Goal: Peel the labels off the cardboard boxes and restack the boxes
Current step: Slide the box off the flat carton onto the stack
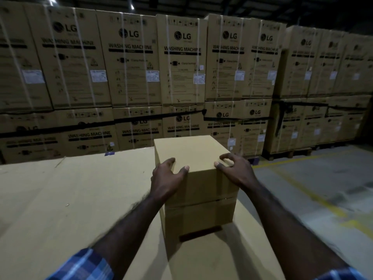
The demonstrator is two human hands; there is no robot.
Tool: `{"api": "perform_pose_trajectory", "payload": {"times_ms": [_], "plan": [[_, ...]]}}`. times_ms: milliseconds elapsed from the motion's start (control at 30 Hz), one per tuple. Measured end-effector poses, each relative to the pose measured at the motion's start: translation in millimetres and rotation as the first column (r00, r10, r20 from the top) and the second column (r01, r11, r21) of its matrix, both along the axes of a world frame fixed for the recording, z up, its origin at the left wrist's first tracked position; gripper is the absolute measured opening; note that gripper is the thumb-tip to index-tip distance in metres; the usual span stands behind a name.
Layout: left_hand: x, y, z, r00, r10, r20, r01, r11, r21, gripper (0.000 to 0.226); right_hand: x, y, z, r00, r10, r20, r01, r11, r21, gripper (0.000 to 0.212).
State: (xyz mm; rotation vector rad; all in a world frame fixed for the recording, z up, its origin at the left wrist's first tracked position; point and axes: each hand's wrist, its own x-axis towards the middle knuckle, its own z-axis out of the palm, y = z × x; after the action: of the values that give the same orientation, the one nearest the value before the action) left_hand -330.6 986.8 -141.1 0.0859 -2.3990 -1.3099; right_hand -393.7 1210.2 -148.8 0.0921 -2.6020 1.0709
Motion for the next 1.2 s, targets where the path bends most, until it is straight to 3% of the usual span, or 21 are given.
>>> {"api": "perform_pose_trajectory", "payload": {"times_ms": [400, 767, 1033, 1200], "plan": [[-76, 11, -30, 0.997, 0.009, 0.074, -0.011, 1.0, 0.027, 0.071, -82, 9, -25, 0.997, 0.039, 0.07, -0.041, 0.999, 0.026, 0.046], [-114, 0, -48, 0.981, -0.022, 0.194, 0.032, 0.998, -0.047, 0.077, -108, 2, -26, 0.99, 0.089, 0.111, -0.094, 0.995, 0.041, 0.045], [-124, -1, -41, 0.976, 0.011, 0.217, 0.036, 0.977, -0.212, 0.069, -117, 0, -24, 0.984, 0.089, 0.154, -0.102, 0.992, 0.08, 0.047], [-117, 1, -40, 0.969, 0.027, 0.246, 0.06, 0.939, -0.339, 0.058, -114, -6, -18, 0.991, 0.025, 0.13, -0.055, 0.97, 0.236, 0.047]]}}
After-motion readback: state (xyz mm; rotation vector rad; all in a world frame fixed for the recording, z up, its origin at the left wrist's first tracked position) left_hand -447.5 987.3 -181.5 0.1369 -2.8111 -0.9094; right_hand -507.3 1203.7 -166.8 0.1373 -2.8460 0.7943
